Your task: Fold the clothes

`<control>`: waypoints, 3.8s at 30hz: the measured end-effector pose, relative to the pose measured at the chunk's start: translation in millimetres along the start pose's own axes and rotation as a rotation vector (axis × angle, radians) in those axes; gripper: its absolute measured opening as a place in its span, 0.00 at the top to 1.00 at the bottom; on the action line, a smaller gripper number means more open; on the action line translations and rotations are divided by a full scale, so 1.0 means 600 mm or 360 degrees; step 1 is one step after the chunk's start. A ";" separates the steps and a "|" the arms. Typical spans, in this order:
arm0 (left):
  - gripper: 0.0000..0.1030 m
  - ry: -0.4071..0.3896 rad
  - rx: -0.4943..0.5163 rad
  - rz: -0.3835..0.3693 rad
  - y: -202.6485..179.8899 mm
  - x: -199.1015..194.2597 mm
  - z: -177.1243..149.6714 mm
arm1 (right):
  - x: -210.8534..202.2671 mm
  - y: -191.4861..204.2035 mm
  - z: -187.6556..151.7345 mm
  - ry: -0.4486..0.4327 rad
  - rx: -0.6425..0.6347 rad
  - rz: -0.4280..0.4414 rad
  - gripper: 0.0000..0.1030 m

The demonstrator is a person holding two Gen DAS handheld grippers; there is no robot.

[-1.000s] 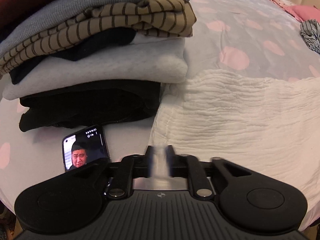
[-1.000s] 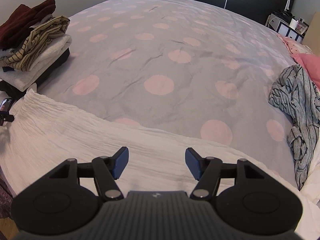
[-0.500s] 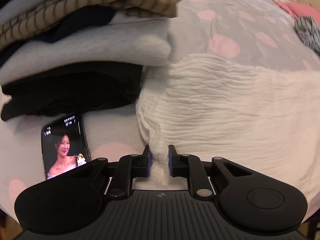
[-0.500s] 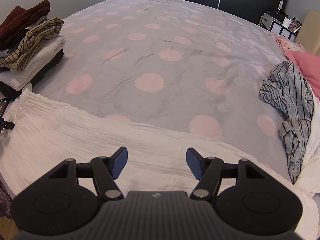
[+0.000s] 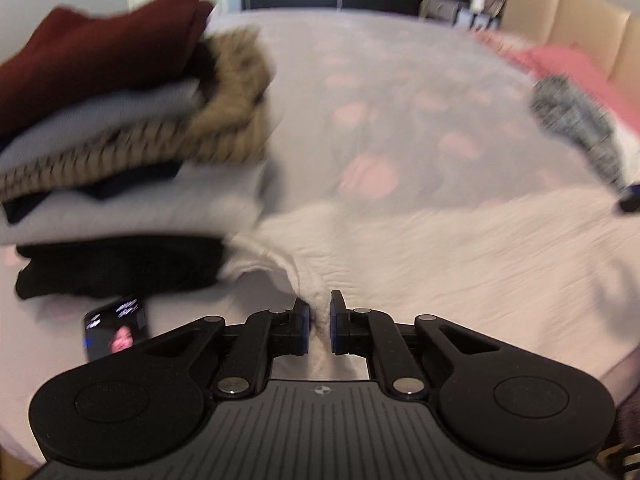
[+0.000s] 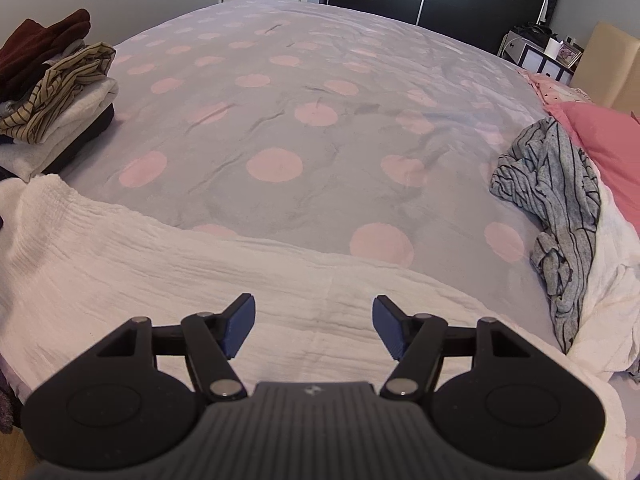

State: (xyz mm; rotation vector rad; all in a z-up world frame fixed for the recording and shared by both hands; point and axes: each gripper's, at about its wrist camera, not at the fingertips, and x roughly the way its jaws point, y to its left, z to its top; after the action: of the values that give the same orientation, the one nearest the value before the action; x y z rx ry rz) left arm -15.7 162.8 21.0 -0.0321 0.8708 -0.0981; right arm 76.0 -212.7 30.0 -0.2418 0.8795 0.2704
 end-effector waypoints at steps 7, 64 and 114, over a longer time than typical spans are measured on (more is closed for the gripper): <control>0.93 -0.0146 0.0161 -0.0267 -0.134 0.023 0.050 | -0.010 -0.011 -0.016 0.0012 0.0057 0.0003 0.33; 0.53 -0.0014 0.0497 -0.0266 -0.193 0.045 -0.036 | 0.071 0.049 -0.090 0.0452 0.0530 0.0662 0.90; 0.52 0.0571 0.0213 -0.0762 -0.438 0.248 0.045 | -0.106 -0.615 -0.225 0.0282 0.1106 -0.0678 0.65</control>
State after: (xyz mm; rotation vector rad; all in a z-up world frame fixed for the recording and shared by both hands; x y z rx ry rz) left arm 81.0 -113.8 -57.1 -0.0995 1.1999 -0.6252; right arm 61.5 -610.3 32.3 0.2001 1.0208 -0.4597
